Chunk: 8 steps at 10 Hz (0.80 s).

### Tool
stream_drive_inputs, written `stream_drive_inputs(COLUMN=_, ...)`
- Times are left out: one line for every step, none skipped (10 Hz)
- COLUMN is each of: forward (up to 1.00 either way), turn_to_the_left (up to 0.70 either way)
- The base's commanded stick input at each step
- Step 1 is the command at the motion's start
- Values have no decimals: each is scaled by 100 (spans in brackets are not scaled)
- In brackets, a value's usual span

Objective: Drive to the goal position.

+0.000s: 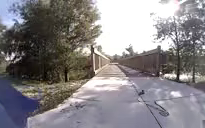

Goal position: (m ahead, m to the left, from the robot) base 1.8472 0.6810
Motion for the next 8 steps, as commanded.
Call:
stream_drive_inputs(forward=0, turn_to_the_left=0)
stream_drive_inputs(forward=0, turn_to_the_left=0)
stream_drive_inputs(forward=26, turn_to_the_left=0)
stream_drive_inputs(forward=100, turn_to_the_left=0)
stream_drive_inputs(forward=100, turn_to_the_left=0)
stream_drive_inputs(forward=100, turn_to_the_left=0)
stream_drive_inputs(forward=100, turn_to_the_left=0)
stream_drive_inputs(forward=100, turn_to_the_left=0)
